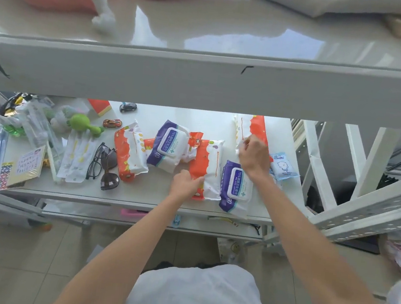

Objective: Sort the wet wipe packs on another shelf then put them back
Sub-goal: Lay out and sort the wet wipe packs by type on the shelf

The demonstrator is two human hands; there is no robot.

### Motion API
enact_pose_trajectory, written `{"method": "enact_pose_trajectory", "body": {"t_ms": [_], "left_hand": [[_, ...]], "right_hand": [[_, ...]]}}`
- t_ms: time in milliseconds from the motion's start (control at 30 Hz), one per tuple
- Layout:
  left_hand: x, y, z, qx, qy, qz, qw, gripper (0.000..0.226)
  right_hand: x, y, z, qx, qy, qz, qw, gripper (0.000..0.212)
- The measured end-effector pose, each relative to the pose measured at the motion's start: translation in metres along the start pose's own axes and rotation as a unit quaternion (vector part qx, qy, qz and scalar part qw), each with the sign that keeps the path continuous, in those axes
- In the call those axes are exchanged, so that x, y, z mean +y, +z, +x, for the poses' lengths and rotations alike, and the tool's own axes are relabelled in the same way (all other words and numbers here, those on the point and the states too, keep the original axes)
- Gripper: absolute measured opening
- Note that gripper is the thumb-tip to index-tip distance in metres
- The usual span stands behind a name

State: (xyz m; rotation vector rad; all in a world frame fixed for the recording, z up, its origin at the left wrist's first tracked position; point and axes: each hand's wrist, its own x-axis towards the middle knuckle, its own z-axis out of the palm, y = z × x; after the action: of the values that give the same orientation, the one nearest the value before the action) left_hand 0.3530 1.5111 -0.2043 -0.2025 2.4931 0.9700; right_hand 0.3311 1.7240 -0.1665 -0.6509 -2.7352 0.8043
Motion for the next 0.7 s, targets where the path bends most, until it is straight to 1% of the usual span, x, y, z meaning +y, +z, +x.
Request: {"method": "enact_pose_trajectory", "body": {"t_ms": [67, 133, 167, 233, 267, 333, 400, 433, 533, 633, 700], "left_hand": [[0.003, -0.001, 0.002, -0.017, -0.003, -0.106, 0.994, 0.033], [0.011, -0.005, 0.001, -0.017, 0.017, -0.177, 0.984, 0.016], [0.017, -0.008, 0.001, -0.017, 0.034, -0.209, 0.977, 0.013], [0.028, -0.015, 0.001, -0.023, 0.076, -0.262, 0.962, 0.017], [0.033, -0.017, 0.001, -0.03, 0.092, -0.283, 0.954, 0.02], [0.039, -0.017, 0.003, -0.032, 0.106, -0.311, 0.944, 0.022], [0.045, -0.016, 0.007, -0.033, 0.107, -0.319, 0.941, 0.022], [0.05, -0.015, 0.012, -0.031, 0.108, -0.305, 0.946, 0.022], [0.07, -0.012, 0.036, -0.031, 0.101, -0.269, 0.957, 0.02], [0.09, -0.005, 0.061, -0.027, 0.072, -0.225, 0.971, 0.024], [0.094, 0.0, 0.071, -0.013, 0.05, -0.179, 0.982, 0.028]], "right_hand": [[-0.013, 0.013, -0.034, -0.045, -0.021, -0.003, 0.999, 0.013], [-0.02, 0.023, -0.056, -0.079, 0.015, 0.019, 0.997, 0.02], [-0.022, 0.024, -0.061, -0.092, 0.045, 0.045, 0.994, 0.026], [-0.026, 0.022, -0.063, -0.121, 0.103, 0.105, 0.982, 0.044], [-0.029, 0.017, -0.06, -0.143, 0.129, 0.15, 0.97, 0.052], [-0.033, 0.008, -0.052, -0.171, 0.148, 0.232, 0.946, 0.057], [-0.037, 0.0, -0.041, -0.155, 0.128, 0.227, 0.953, 0.059], [-0.037, 0.0, -0.034, -0.145, 0.118, 0.211, 0.959, 0.059], [-0.033, 0.001, -0.015, -0.129, 0.105, 0.175, 0.97, 0.049], [-0.02, 0.0, 0.001, -0.062, 0.085, 0.121, 0.987, 0.034], [-0.006, -0.001, 0.006, 0.0, 0.083, 0.074, 0.994, 0.03]]}}
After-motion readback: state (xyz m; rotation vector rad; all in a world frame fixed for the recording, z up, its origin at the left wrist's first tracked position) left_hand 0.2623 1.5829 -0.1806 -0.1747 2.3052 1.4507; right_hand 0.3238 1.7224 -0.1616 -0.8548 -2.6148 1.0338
